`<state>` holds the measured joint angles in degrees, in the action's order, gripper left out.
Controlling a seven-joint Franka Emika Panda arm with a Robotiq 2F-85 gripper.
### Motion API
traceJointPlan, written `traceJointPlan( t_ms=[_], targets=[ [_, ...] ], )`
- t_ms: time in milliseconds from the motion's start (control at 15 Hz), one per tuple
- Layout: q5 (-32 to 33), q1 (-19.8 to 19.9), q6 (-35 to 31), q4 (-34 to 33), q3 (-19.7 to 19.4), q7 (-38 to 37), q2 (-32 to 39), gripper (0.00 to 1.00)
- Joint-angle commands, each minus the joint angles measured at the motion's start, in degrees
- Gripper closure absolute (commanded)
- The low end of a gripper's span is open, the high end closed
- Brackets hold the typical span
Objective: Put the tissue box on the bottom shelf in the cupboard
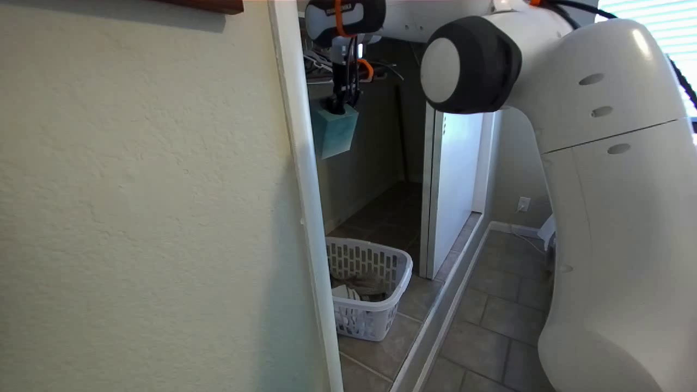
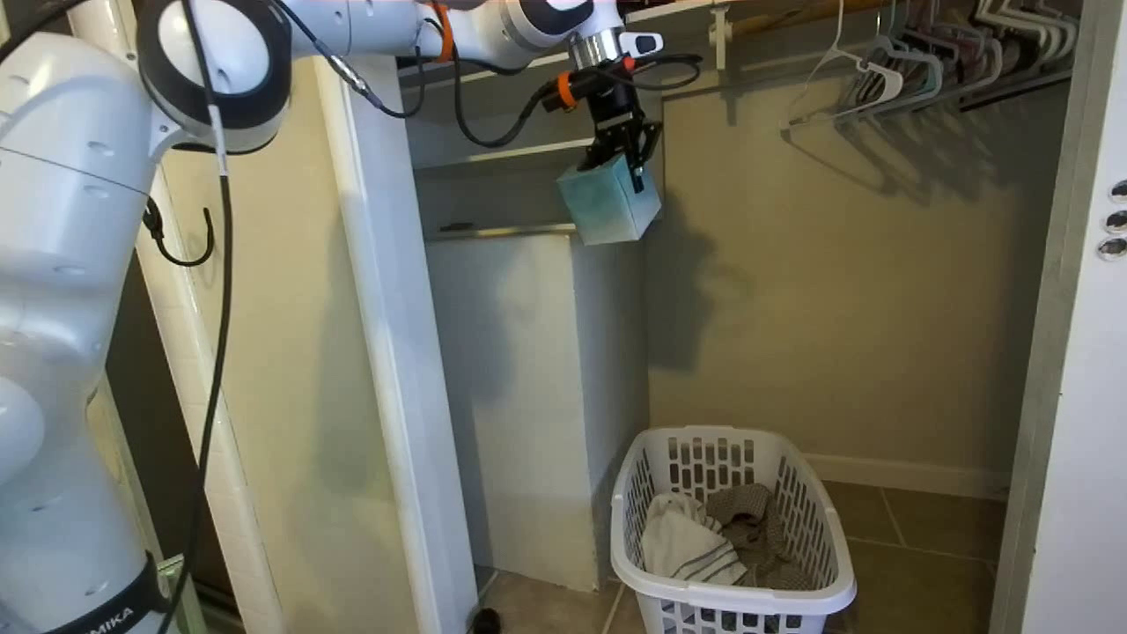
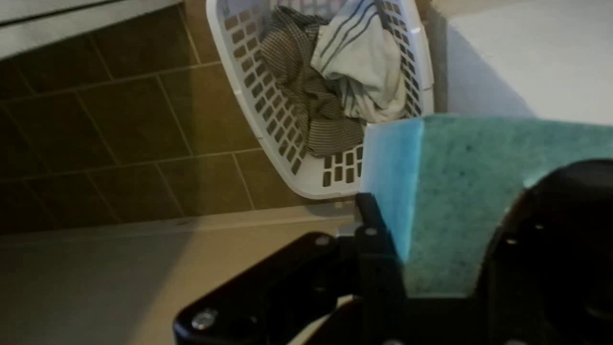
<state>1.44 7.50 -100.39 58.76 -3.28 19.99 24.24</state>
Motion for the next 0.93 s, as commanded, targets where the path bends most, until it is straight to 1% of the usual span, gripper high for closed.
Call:
traceJointPlan(
  t_ms=[0,200,400,467,867],
  targets=[
    [-3.4,0.0,6.6,-13.8,3.3,6.9,8.4,1.0],
    [-1.9,-0.9,10.5,-21.3,5.1,11.4,12.1,1.0],
    [-1.1,-1.1,13.3,-28.2,4.9,14.6,14.6,1.0],
    [-1.0,-1.0,12.9,-28.0,5.2,15.4,14.1,1.0],
    [-3.7,-0.8,15.3,-36.4,7.4,17.7,16.9,1.0]
  ],
)
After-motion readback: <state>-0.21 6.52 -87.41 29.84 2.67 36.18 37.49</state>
